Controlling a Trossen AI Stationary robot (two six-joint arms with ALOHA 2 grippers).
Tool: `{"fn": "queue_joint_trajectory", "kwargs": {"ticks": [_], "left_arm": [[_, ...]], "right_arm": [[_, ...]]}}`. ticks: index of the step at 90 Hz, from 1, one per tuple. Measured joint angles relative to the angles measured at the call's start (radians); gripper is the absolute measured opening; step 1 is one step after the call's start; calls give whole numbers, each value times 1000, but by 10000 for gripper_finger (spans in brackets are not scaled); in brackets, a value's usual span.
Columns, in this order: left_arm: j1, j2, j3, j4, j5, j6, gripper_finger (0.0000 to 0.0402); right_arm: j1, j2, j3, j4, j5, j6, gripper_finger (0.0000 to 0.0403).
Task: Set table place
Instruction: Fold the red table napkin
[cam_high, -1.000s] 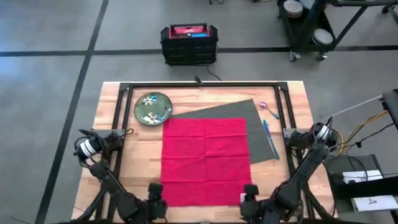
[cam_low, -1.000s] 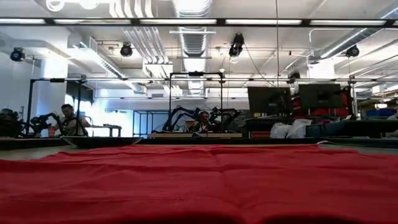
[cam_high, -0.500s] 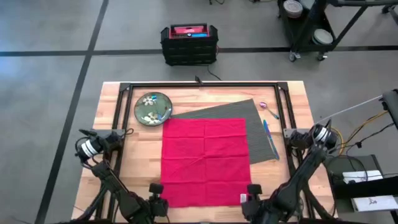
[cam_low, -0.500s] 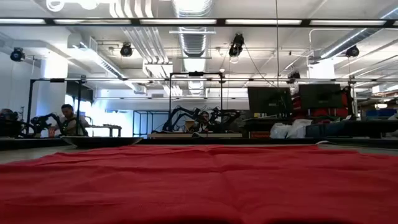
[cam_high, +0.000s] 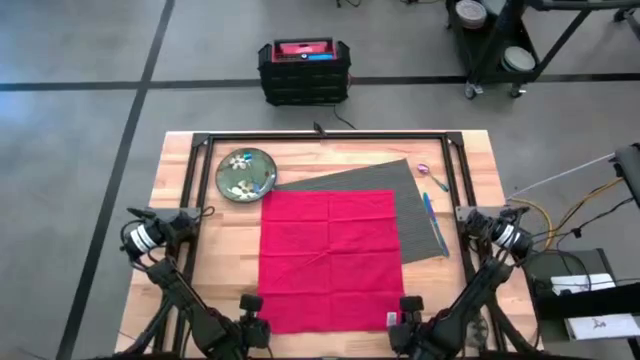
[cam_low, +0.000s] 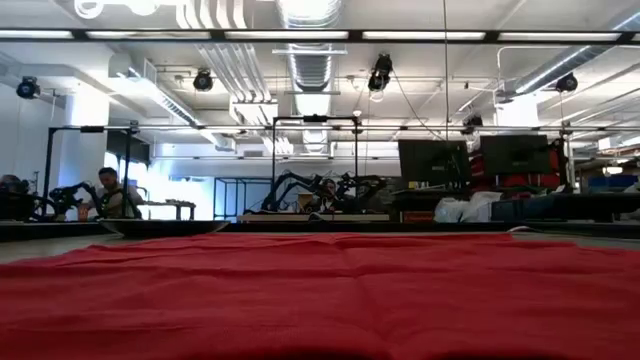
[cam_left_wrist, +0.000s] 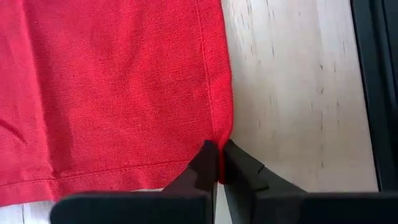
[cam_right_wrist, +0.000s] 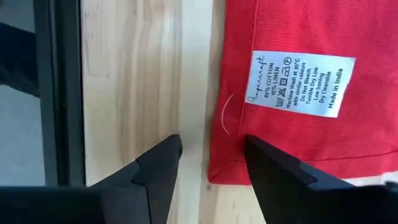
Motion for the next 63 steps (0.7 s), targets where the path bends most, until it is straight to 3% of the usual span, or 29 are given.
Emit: {"fn": "queue_joint_trajectory", "kwargs": {"ticks": [7,25,49,63], "left_arm": [[0,-2,0,1,0,6,1],[0,-3,-1,2,0,8,1],[-7,-22,39,-45,-2,-15,0],[-25,-55,107,-99,-4,-41,0]], "right_arm": [[0,4,0,-2,-1,-4,132],[-1,8,-2,-18,17,-34,12],[-1,-25,14,-44,37,-11,2],[0,-71,98,-125,75,-16,0]]}}
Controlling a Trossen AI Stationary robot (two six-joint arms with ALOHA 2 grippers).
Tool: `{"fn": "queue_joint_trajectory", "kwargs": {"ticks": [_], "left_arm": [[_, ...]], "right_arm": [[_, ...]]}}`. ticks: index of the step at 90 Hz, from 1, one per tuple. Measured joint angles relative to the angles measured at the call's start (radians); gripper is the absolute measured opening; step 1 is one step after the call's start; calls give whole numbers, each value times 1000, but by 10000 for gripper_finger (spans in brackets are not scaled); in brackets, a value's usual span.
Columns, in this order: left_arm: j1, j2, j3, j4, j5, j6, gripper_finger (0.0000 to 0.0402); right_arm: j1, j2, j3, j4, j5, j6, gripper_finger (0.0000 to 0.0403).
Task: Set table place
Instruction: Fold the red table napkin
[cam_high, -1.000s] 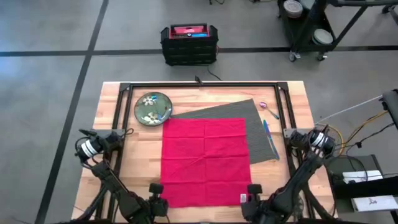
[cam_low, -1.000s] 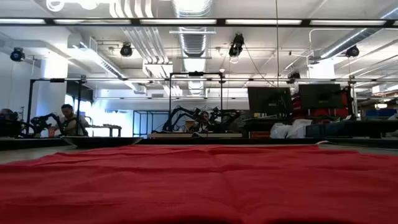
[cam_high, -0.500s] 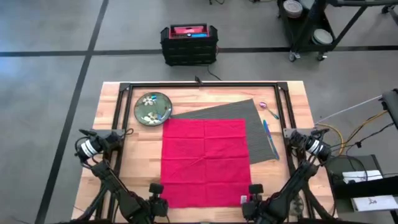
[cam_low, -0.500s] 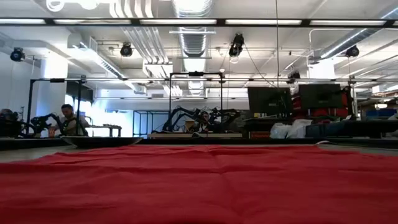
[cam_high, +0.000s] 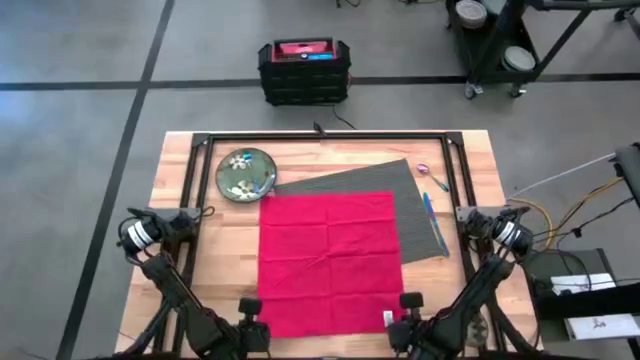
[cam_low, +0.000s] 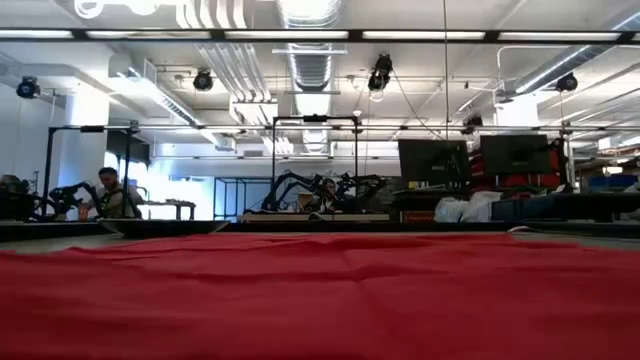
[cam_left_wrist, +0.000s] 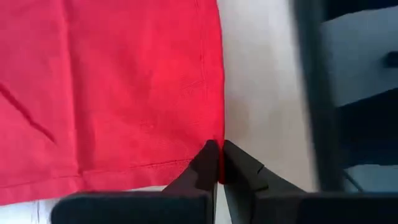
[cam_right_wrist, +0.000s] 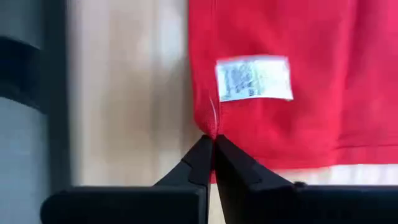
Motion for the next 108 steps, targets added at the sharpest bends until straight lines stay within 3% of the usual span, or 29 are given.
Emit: {"fn": "queue_joint_trajectory", "kwargs": {"ticks": [27,38,46,61,77,108], "left_arm": [[-57,-24,76,-69,0,-117,0],[-74,-24,110,-99,-57,-139,0],[-70,-24,144,-192,-139,-149,0],[-44,-63,168,-413,-347,-269,0],[28,-152,82,-496,-367,-304,0],[197,-327,-225,-499,-367,-271,0]], "right_arm": [[20,-5,123,-57,-3,-48,0],[27,-10,152,-101,52,-69,0],[6,-17,175,-207,158,-72,0],[-41,-72,180,-354,502,22,0],[-150,-151,109,-407,524,82,0],[-409,-179,-161,-395,515,85,0]]}}
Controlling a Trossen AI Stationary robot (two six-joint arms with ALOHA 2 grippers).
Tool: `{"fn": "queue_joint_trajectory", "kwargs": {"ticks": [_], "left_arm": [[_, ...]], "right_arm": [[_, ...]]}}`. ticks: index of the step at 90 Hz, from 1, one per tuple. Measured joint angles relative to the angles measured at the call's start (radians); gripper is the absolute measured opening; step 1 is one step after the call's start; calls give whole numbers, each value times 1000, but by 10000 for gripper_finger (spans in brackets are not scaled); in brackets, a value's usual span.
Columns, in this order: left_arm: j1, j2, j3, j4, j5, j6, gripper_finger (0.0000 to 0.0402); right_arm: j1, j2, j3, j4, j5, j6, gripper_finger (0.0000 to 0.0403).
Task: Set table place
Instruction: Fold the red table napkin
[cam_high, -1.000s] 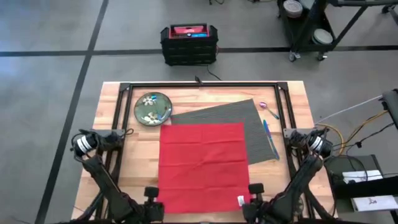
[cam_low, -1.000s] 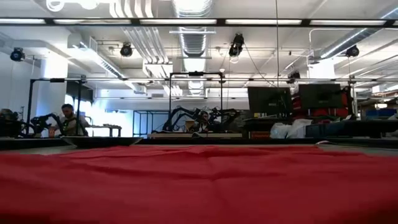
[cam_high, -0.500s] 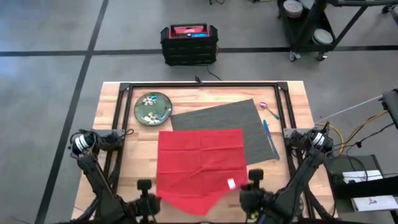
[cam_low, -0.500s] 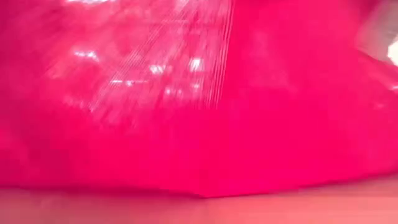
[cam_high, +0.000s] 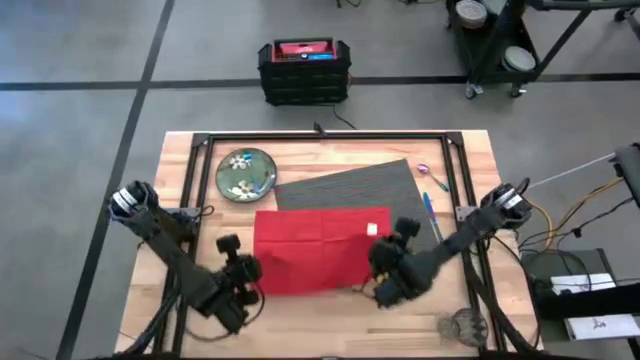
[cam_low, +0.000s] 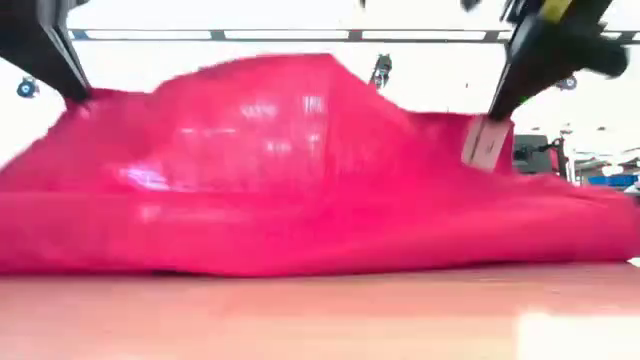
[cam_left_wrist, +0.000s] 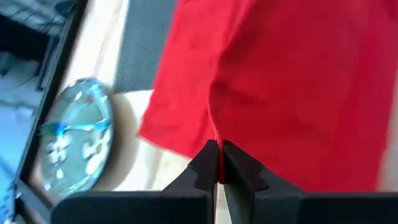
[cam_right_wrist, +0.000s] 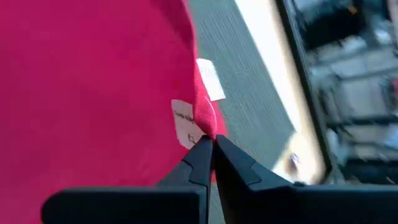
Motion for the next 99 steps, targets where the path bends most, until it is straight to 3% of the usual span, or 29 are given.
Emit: {"fn": "queue_joint_trajectory", "kwargs": {"ticks": [21,45,58,77,99], "left_arm": [[77,-97,-161,83,-56,76,0],[95,-142,-271,164,-90,103,0],[84,-140,-320,265,-44,106,0],[81,-154,-308,266,19,142,0],[85,-215,-223,176,-50,164,0]], "right_arm": [[-117,0,-131,107,-1,-85,0],[-140,0,-182,205,-29,-143,0],[-116,0,-207,243,-160,-110,0],[-34,-43,-182,203,-312,-89,0],[-18,-187,-76,187,-311,-94,0]]}}
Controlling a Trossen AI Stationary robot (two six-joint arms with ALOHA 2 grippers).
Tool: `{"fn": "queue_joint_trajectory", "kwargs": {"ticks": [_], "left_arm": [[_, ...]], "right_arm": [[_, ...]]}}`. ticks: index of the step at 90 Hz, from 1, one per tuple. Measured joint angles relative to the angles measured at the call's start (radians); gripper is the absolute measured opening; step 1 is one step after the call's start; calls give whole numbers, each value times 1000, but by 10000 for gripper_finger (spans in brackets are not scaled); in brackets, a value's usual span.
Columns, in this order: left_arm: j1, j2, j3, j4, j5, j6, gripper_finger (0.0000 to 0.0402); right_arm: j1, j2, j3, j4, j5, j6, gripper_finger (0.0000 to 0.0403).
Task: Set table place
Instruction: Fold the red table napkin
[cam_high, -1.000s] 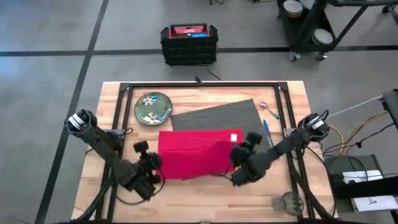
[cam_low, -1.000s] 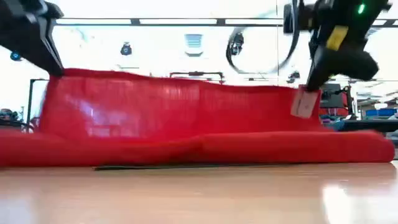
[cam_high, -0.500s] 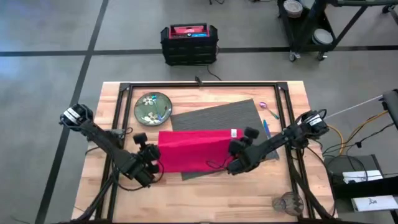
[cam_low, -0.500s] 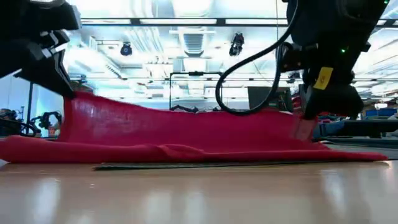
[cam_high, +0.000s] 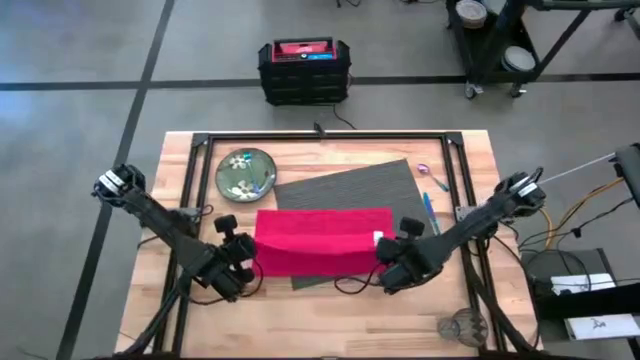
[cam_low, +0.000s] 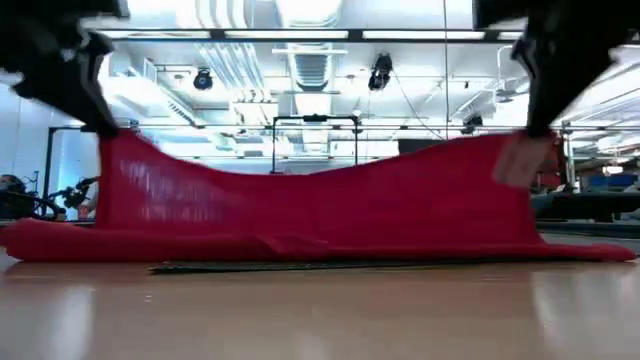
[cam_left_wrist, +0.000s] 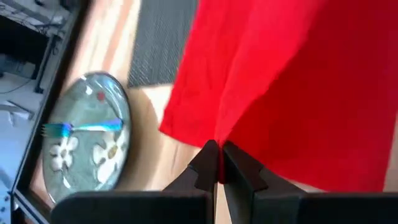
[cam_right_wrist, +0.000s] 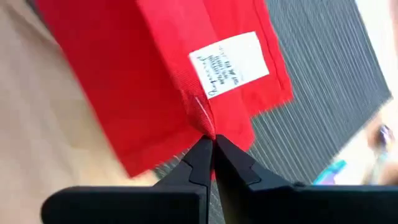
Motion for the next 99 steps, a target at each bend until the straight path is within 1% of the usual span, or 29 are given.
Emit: {"fn": "queue_joint_trajectory", "kwargs": {"ticks": [11,23,36,48,65,71,82,93,99], "left_arm": [[2,-33,-30,-2,-60,0,0],[33,-63,-96,8,-117,0,0],[70,-93,-183,104,-122,6,0],[79,-98,-245,205,-120,40,0],[80,-86,-283,218,-118,39,0],[82,-86,-289,219,-118,40,2],[98,-87,-295,208,-83,40,28],[127,-88,-288,177,-34,28,76],[140,-88,-271,147,-4,22,106]], "right_arm": [[-17,-24,-43,-8,5,6,0],[-77,-26,-131,1,16,58,0],[-122,-25,-222,68,41,73,0],[-145,-25,-251,89,94,60,0],[-155,-25,-266,136,155,58,0],[-160,-25,-270,140,161,71,3],[-166,-25,-272,128,159,74,34],[-174,-25,-260,119,181,57,90],[-188,-25,-244,66,187,51,124]]}}
